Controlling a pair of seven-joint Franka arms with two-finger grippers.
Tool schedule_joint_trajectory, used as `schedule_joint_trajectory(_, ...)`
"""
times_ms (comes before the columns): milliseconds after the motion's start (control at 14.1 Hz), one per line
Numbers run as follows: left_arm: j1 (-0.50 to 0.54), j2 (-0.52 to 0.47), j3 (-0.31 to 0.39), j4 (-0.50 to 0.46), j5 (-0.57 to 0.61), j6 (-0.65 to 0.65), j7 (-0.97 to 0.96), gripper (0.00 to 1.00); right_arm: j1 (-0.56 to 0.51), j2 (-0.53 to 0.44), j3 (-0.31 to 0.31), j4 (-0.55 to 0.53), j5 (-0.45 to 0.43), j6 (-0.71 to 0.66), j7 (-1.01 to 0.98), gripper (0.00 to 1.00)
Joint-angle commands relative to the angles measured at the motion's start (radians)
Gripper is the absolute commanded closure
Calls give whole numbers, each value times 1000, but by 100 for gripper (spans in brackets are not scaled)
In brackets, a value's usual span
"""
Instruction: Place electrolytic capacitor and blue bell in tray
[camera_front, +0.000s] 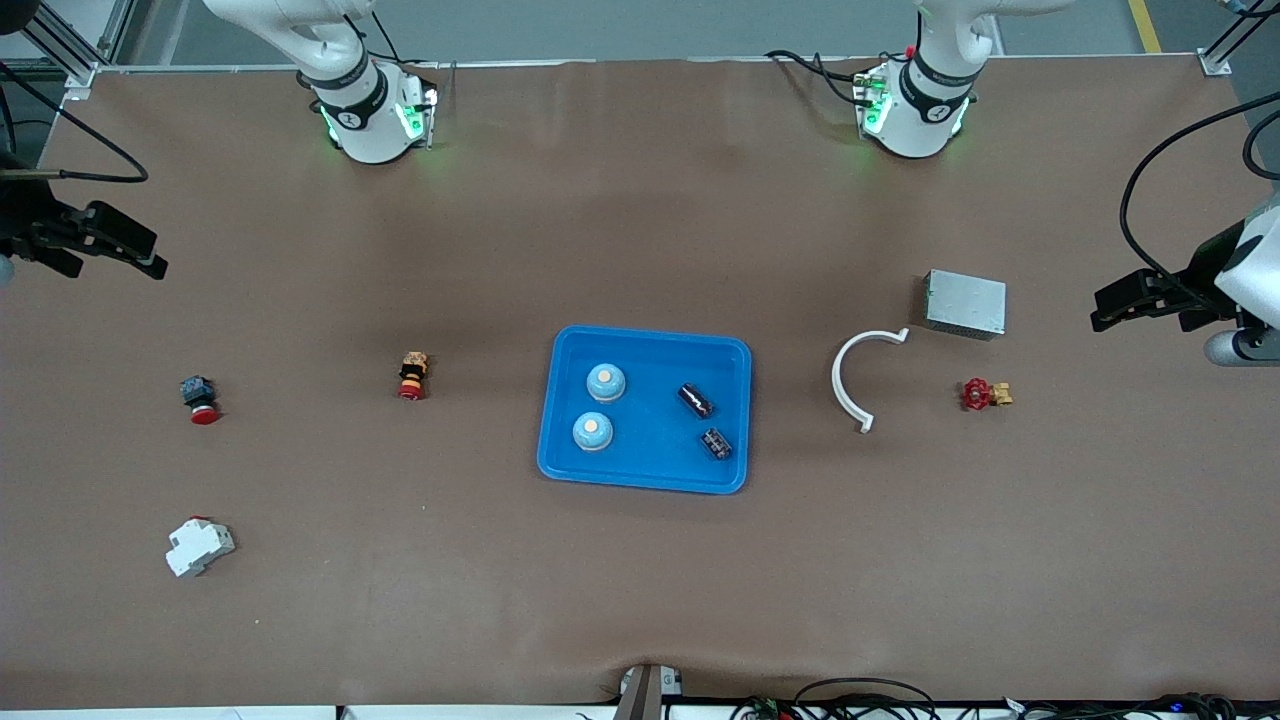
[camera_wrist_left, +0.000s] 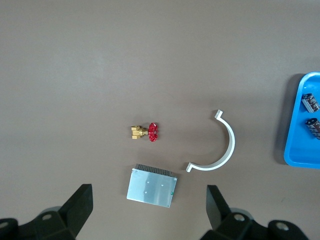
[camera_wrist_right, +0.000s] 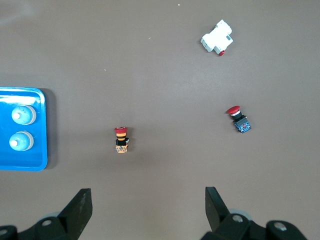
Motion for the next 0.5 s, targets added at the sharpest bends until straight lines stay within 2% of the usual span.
schedule_joint_trajectory(0, 19, 2, -12, 8, 12, -2, 0, 0, -6, -15, 9, -9, 13, 10, -11, 0)
schedule_joint_trajectory(427, 25, 5, -17, 8, 18, -2, 9, 0, -8, -14, 9, -9, 10, 19, -11, 0)
